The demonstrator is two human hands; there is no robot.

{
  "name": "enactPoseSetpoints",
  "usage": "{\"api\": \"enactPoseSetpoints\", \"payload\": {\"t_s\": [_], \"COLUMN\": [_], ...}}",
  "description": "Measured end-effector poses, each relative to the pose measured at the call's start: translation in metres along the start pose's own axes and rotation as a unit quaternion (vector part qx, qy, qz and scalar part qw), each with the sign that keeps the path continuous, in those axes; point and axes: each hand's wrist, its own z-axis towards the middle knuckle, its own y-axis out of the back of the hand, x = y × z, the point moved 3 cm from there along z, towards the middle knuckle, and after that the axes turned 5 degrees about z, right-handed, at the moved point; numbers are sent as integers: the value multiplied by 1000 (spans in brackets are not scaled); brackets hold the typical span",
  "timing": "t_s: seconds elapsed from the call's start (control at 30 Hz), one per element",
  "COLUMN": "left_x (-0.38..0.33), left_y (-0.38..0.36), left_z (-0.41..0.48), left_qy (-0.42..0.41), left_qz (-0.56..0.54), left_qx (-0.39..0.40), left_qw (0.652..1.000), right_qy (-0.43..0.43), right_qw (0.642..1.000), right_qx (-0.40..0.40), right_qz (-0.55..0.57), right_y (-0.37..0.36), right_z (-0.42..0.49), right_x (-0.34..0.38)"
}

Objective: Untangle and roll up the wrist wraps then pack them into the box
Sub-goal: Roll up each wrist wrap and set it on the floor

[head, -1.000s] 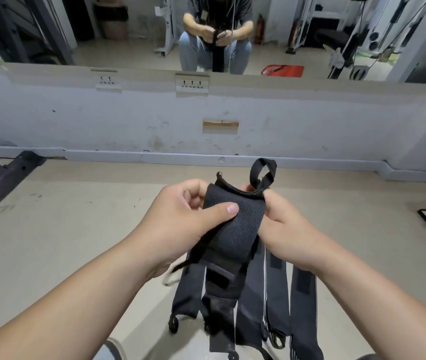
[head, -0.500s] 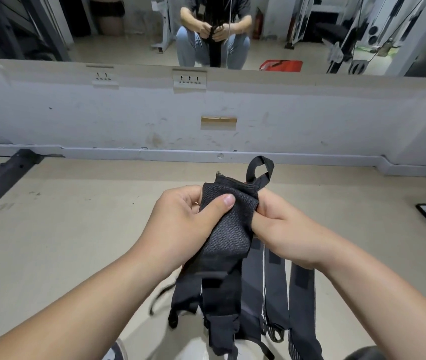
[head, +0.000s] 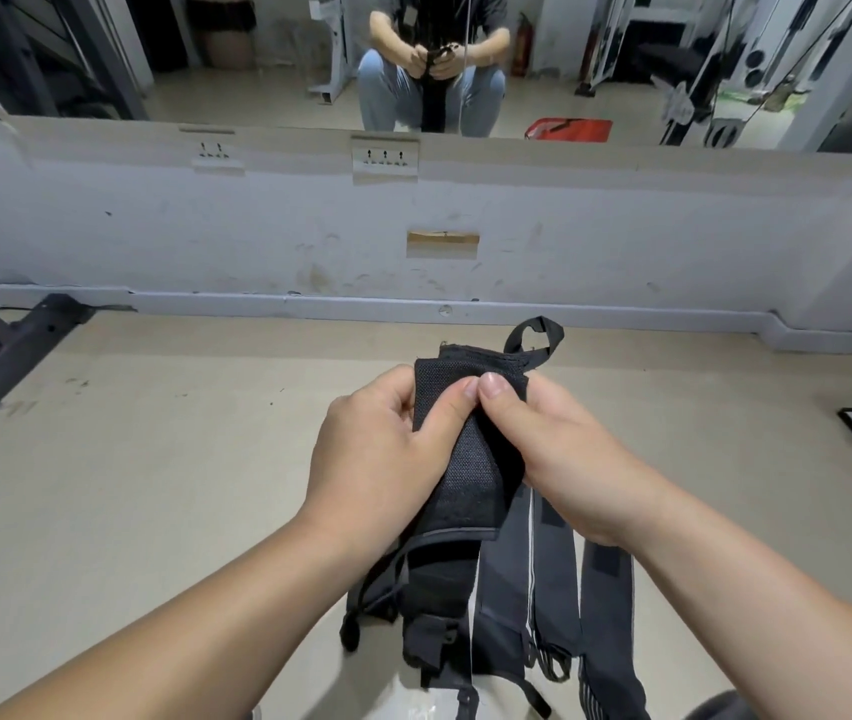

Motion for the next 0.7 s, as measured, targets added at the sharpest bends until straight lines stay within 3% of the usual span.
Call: {"api": "enactPoseSetpoints", "payload": {"t_s": [0.1, 0.17, 0.27, 0.43, 0.7], "left_x": [1, 2, -3, -8, -9], "left_y": [7, 11, 11, 13, 11], "left_z": [10, 17, 15, 16, 15], "left_qy": [37, 76, 104, 95, 81], "left_qz": [85, 5, -153, -221, -239], "left_qx": [-3, 67, 188, 177, 148], "left_qw": [996, 995, 964, 954, 956], "right_qy": [8, 5, 5, 19, 60], "right_qw": [1000, 1000, 999, 999, 997], "right_qx": [-11, -5, -9, -23, -40], "right_qz": [-25, -30, -39, -37, -26], "right_y": [7, 10, 8, 9, 12], "right_z": [2, 1, 1, 8, 9], "right_x": [0, -1, 3, 4, 8]}}
